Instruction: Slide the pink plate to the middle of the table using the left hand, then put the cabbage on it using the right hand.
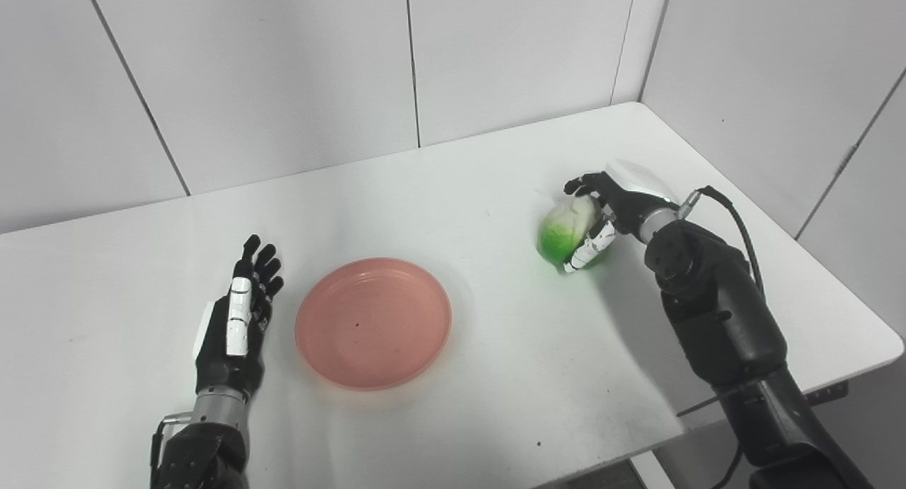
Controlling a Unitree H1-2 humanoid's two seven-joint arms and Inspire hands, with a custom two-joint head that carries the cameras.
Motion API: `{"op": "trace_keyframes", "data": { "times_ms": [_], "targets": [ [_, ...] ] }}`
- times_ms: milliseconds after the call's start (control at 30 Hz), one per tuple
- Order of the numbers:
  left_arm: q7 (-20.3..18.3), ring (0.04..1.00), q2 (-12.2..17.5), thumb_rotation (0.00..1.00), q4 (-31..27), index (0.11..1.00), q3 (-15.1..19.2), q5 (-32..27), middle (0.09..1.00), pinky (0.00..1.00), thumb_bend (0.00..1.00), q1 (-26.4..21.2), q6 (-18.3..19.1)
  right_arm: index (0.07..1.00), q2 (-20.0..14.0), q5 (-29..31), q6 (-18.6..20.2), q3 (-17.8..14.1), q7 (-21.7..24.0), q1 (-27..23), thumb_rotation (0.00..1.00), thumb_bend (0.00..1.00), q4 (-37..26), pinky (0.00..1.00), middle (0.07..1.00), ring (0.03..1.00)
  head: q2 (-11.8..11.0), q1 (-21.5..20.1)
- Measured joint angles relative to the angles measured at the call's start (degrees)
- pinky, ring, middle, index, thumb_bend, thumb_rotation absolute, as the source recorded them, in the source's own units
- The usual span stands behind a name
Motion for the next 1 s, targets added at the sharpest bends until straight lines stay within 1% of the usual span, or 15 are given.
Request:
{"op": "trace_keyframes", "data": {
  "times_ms": [33,67,100,167,267,467,700,867,1000],
  "targets": [
    [0.0,0.978,0.0,1.00,0.0,0.983,0.0,0.0,0.977,0.98,0.69,0.0,0.0,0.563,0.2,0.1,0.0,0.0,-1.0,0.0,0.00,0.55,0.0,0.31,0.451,0.411,0.0,0.0],
    [0.0,0.974,0.0,1.00,0.0,0.980,-0.1,0.0,0.974,0.97,0.68,0.0,0.0,0.517,0.4,0.2,0.0,0.0,-1.8,0.1,0.00,0.54,0.0,0.21,0.462,0.297,0.2,0.0],
    [0.0,0.973,0.0,1.00,0.0,0.978,-0.1,0.0,0.973,0.97,0.68,0.0,0.0,0.498,0.6,0.1,0.0,-0.2,-2.4,0.1,0.00,0.53,0.0,0.16,0.466,0.244,0.2,0.0],
    [0.0,0.972,0.0,1.00,0.0,0.976,-0.1,0.1,0.971,0.96,0.67,0.0,0.0,0.488,1.0,0.1,0.0,-0.5,-4.0,0.1,0.00,0.53,0.0,0.13,0.468,0.206,0.2,0.0],
    [0.0,0.969,0.0,1.00,-0.1,0.973,-0.1,0.1,0.968,0.96,0.68,0.0,0.0,0.482,1.1,0.1,0.0,-0.6,-5.9,0.1,0.00,0.53,0.0,0.13,0.470,0.214,0.4,0.1],
    [0.1,0.975,0.0,1.00,-0.2,0.972,0.0,0.0,0.972,0.98,0.69,0.1,0.4,0.481,1.1,0.0,0.0,-0.5,-7.5,0.1,0.00,0.53,0.0,0.14,0.470,0.224,0.5,0.1],
    [0.1,0.973,0.0,1.00,-0.3,0.973,-0.1,0.0,0.972,0.97,0.68,0.1,0.6,0.483,1.6,-0.6,0.0,-0.8,-7.7,0.1,0.00,0.53,0.0,0.14,0.470,0.222,0.6,0.1],
    [0.0,0.981,0.0,1.00,-0.3,0.970,0.0,-0.1,0.974,0.99,0.68,0.2,0.8,0.484,1.3,0.5,0.0,-0.1,-8.4,0.1,0.00,0.53,-0.2,0.13,0.470,0.210,0.7,0.1],
    [0.0,0.978,0.0,1.00,-0.4,0.972,-0.1,-0.1,0.971,0.99,0.67,0.2,1.1,0.484,0.9,0.7,0.0,0.3,-8.2,0.1,0.00,0.53,-2.6,0.13,0.470,0.216,0.7,0.4]
  ]
}}
